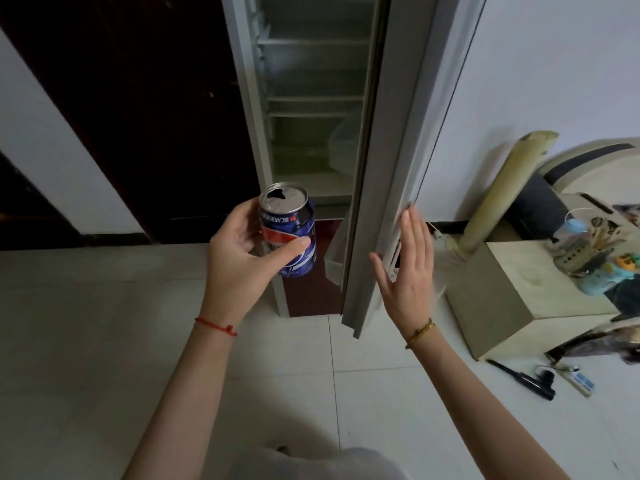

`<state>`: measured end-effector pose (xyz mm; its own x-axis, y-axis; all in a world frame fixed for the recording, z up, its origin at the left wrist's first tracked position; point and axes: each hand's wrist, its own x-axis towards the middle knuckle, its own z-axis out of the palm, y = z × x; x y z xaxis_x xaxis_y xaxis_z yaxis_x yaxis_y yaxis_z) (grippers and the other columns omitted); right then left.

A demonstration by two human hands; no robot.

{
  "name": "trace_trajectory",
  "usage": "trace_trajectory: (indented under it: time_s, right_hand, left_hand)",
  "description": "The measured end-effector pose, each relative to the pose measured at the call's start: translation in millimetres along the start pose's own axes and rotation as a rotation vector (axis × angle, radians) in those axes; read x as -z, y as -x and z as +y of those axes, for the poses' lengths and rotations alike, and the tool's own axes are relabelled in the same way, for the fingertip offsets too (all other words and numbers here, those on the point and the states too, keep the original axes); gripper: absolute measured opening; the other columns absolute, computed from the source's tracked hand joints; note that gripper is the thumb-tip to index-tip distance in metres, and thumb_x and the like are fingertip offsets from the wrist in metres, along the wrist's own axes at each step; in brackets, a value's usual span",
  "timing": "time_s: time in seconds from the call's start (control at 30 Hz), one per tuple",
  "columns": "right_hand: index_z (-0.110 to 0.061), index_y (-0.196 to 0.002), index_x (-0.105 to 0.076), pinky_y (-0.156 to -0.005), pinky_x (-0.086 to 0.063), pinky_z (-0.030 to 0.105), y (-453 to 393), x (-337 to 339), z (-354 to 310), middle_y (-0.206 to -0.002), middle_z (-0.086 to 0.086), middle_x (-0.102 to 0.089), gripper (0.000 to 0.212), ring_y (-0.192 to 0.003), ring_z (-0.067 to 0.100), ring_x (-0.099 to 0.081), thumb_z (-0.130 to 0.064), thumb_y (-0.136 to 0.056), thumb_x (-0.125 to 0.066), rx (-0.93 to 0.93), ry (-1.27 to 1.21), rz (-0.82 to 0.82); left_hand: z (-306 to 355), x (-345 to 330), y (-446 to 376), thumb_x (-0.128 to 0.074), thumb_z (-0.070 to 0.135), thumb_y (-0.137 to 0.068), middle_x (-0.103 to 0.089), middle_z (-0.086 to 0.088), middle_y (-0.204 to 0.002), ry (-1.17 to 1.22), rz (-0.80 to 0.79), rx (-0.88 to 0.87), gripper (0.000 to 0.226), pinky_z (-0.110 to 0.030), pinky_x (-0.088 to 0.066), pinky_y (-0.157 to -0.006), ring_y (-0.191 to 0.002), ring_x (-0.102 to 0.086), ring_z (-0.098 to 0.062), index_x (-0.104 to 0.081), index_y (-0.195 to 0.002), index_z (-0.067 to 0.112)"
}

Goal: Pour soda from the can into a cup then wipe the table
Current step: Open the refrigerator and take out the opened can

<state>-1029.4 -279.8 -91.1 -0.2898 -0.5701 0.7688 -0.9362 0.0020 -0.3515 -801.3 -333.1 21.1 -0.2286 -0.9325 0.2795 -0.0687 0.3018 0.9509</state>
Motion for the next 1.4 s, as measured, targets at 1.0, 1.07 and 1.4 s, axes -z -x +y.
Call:
trace_trajectory:
  time_s: [1.0,1.07,1.4]
  right_hand:
    - [-0.012,-0.154,-0.02,-0.121,-0.014,0.049,-146.9,-228.4,-93.4,-0.163,0.004,-0.015,0.059,-0.152,0.023,-0.006,-0.024,-0.102,-0.044,0.077,-0.049,-0.229]
    - [-0.013,-0.155,-0.018,-0.122,-0.012,0.049,-158.3,-241.7,-91.7,-0.163,0.002,-0.014,0.058,-0.152,0.021,-0.003,-0.022,-0.102,-0.042,0.082,-0.078,-0.251]
    - [-0.015,-0.155,-0.019,-0.122,-0.01,0.049,-214.1,-302.7,-67.8,-0.163,-0.001,-0.013,0.057,-0.151,0.014,-0.002,-0.019,-0.102,-0.041,0.102,-0.219,-0.333]
  left_hand:
    - [-90.1,121.8,-153.0,-0.087,0.001,-0.065,-0.065,0.016,-0.114,-0.011,0.111,0.082,0.065,-0.008,-0.047,-0.085,-0.104,-0.063,0.009,-0.058,-0.118,0.023]
    - [-93.4,119.3,-170.0,-0.087,0.001,-0.065,-0.064,0.019,-0.112,-0.019,0.13,0.077,0.065,-0.007,-0.046,-0.084,-0.102,-0.062,0.011,-0.057,-0.116,0.027]
    - [-110.9,98.9,-241.1,-0.087,0.002,-0.064,-0.067,0.008,-0.119,-0.031,0.198,0.081,0.068,-0.012,-0.049,-0.089,-0.108,-0.064,0.0,-0.059,-0.125,0.013]
